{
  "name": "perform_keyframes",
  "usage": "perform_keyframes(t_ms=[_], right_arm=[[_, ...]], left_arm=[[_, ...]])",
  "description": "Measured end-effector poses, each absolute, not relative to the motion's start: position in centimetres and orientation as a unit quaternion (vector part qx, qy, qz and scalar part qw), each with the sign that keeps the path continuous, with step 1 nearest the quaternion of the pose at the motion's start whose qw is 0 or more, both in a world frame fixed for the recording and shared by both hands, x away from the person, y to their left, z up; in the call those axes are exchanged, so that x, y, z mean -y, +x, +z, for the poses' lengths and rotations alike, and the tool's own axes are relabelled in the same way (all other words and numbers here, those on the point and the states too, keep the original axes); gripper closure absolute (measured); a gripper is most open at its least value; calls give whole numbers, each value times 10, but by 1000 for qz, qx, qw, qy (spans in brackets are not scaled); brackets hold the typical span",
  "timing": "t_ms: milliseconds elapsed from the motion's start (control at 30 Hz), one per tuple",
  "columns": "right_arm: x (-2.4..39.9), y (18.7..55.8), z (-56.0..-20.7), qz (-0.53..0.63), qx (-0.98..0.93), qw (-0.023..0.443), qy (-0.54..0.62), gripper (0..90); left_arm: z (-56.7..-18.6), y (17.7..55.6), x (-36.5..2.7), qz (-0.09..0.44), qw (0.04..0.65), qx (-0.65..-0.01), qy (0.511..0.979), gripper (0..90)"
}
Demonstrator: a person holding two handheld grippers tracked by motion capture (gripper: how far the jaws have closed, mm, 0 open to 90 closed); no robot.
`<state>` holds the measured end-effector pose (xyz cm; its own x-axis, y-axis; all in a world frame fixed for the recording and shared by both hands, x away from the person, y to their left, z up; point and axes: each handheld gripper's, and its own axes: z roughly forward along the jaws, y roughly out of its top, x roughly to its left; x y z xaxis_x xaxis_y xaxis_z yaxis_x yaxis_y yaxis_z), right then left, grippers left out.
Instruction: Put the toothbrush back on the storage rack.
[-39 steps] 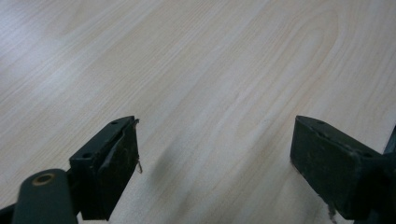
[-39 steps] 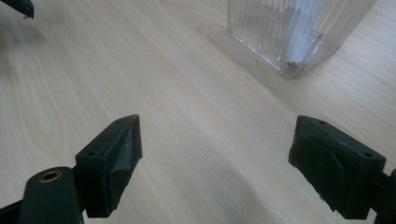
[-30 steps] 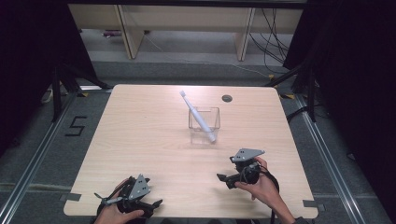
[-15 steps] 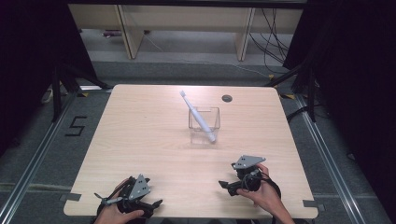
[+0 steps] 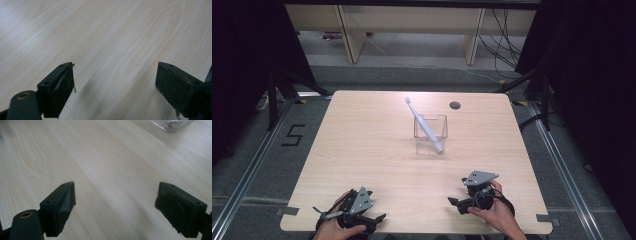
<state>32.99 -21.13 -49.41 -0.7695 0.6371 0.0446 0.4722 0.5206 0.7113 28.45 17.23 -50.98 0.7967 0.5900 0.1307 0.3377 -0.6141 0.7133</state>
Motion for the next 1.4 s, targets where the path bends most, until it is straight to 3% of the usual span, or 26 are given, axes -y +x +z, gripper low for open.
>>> perform_keyframes(t_ms=[1400], right_arm=[[221, 326, -496, 365, -869, 117, 313, 168]], left_arm=[[-509, 284, -172, 180, 352, -261, 881, 151]])
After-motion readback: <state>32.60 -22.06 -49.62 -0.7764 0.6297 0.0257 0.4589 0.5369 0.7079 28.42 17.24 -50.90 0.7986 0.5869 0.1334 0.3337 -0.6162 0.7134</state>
